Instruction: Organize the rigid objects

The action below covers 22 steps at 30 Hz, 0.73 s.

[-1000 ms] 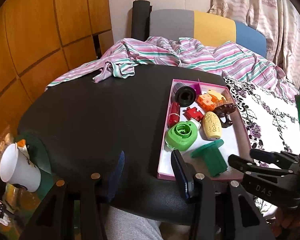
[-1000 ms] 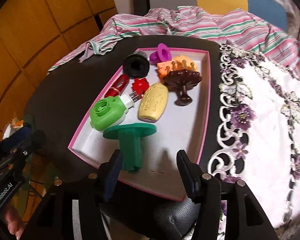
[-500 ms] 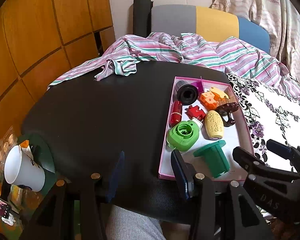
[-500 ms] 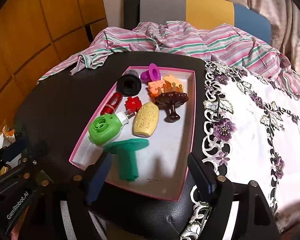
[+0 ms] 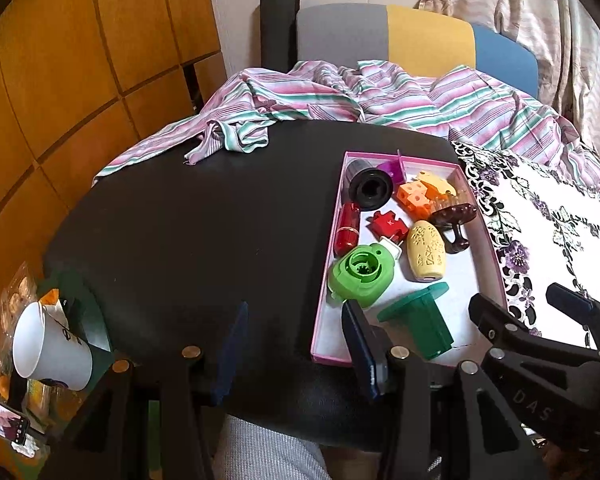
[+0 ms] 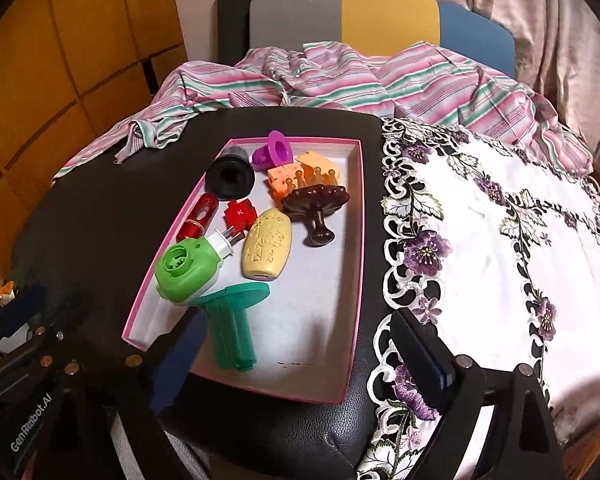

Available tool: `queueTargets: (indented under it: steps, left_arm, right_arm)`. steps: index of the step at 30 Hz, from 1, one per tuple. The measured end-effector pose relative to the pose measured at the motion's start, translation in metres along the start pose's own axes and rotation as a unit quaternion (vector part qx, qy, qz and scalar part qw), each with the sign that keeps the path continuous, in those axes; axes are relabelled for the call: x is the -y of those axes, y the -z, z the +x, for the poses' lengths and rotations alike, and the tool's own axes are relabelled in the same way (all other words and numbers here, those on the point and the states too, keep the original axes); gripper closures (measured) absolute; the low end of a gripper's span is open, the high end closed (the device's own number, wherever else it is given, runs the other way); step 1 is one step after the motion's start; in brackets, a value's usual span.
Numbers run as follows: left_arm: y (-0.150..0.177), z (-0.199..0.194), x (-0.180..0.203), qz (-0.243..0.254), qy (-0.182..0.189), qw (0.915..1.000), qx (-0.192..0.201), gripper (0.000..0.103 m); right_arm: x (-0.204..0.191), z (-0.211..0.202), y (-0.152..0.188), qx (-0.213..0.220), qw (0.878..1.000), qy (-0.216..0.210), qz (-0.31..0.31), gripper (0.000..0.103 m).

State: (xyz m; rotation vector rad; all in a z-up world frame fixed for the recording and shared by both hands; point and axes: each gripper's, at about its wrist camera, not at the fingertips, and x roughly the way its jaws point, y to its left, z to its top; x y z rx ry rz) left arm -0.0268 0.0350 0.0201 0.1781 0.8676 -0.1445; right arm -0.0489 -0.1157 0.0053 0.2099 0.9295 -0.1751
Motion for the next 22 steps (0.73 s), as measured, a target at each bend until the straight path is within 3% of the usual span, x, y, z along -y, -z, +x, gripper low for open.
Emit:
queueTargets:
  steps: [16, 22]
  left_arm:
    - [-0.008, 0.011, 0.015, 0.008, 0.020, 0.9995, -0.022, 0.054]
    - [-0.005, 0.014, 0.016, 0.008, 0.004, 0.9997, -0.022, 0.054]
  right_arm:
    - [0.014, 0.007, -0.007, -0.001, 0.999, 0.020, 0.027, 0.010]
    - [0.018, 0.010, -0.008, -0.005, 0.999, 0.018, 0.030, 0.010]
